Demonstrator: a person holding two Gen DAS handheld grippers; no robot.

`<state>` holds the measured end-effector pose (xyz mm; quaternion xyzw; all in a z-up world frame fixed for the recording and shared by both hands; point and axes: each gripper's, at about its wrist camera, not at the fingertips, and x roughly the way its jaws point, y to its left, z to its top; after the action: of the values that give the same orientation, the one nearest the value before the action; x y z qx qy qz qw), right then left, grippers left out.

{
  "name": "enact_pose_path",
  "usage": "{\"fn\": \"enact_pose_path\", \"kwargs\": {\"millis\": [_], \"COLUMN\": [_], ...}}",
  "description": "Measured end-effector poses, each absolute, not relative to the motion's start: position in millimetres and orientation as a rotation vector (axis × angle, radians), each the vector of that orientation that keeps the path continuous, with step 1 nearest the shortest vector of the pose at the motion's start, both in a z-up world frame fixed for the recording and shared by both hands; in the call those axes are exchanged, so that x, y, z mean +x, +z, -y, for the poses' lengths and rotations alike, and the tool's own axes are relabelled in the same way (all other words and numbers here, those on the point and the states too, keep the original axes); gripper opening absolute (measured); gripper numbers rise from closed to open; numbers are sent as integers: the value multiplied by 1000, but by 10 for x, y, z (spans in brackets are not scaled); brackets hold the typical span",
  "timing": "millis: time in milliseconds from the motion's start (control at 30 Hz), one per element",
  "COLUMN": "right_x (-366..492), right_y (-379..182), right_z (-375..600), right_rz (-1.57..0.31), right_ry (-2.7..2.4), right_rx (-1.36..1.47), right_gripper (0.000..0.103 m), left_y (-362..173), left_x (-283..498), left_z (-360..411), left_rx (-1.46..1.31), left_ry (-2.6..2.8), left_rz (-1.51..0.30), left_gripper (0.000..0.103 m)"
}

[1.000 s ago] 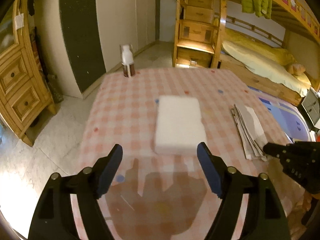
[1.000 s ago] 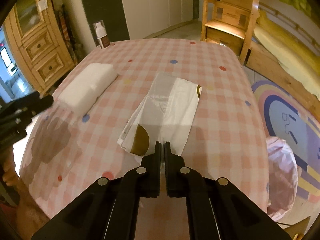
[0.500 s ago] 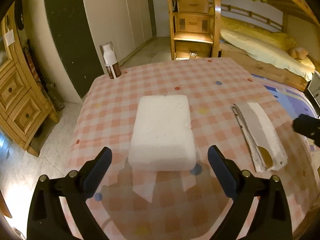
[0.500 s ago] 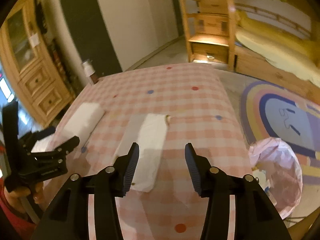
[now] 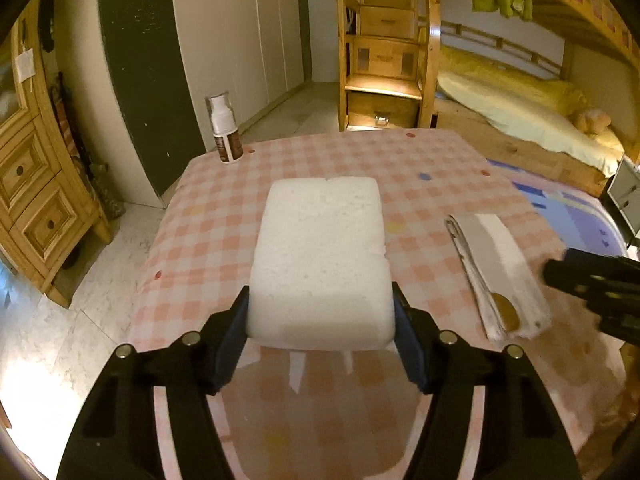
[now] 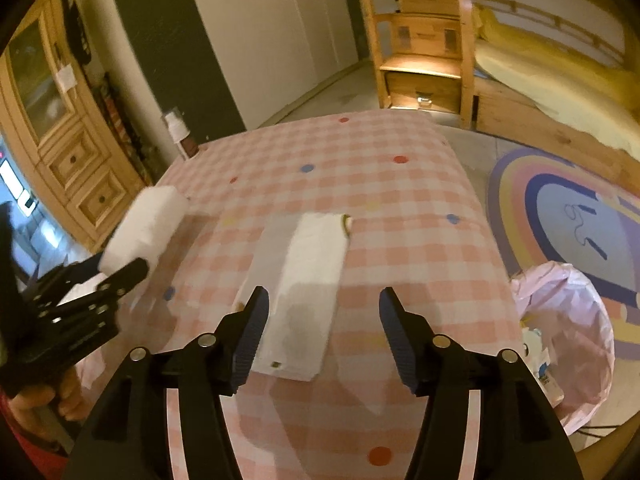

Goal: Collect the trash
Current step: 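Grasp the white foam block with the left tool while the right tool holds the napkin, then carry foam block and napkin over the wastebasket and open both tools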

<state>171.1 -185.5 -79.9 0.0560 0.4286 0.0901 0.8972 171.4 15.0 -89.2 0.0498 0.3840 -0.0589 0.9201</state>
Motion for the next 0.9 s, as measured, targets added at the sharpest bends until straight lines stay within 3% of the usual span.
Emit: {"fn": "enact_pose_path", "kwargs": {"millis": [200,333,600,900], "right_x": [1765,1813,1873,1767], "right_y": [-905,-959,-1035,-1017], "right_z": [1628,1527,1327,1438], "right_rz": [-935,-957,-978,-987], "right_ry": [162,129,87,70], "right_rx": [61,46,-46,-63], "right_gripper": [77,79,79,65], "left_y": [-894,-896,-893,-896], "left_x": [1672,1682,1672,1652], "left_z": [-306,-448,-637,-645], "left_rx": [101,65,29,18], "left_ry": [-103,-93,-84,-101], "left_rz": [-797,-812,-821,-830], "left_gripper": [64,64,65,65]}}
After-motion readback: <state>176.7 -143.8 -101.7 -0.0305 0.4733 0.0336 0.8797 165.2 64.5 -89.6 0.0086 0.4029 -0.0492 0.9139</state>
